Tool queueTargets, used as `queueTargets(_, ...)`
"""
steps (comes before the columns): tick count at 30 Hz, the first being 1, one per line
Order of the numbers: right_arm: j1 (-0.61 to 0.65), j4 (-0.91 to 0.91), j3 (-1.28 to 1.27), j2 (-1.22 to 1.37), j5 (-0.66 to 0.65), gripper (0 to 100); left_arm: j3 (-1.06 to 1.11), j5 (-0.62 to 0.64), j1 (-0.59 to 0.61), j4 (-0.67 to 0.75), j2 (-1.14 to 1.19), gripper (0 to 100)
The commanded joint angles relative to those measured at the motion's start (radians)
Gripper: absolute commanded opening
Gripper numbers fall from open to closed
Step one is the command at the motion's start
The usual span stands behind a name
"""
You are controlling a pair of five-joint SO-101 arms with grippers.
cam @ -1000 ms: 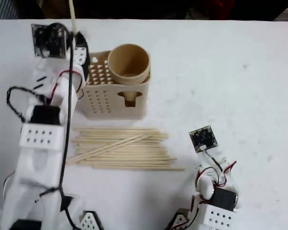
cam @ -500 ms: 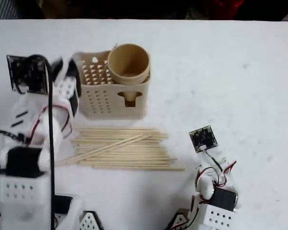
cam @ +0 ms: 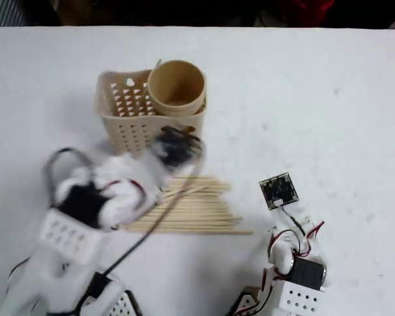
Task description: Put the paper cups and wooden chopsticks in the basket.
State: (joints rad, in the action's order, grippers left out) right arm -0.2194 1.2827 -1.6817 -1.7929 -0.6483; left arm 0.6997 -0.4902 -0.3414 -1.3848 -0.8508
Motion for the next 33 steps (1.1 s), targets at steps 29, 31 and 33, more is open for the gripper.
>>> queueTargets(29, -0.004, 0.005, -0.009, -0.01, -0.008, 3.3, -0.241, -0.028, -0.093, 0.371, 1.036, 9)
queueTargets(31, -0.004, 0.005, -0.009, -0.01, -0.008, 3.3, -0.241, -0.029, -0.093, 0.353, 1.036, 9)
queueTargets(33, -0.004, 0.005, -0.009, -0.01, -0.008, 3.3, -0.241, -0.028, -0.093, 0.33, 1.036, 9)
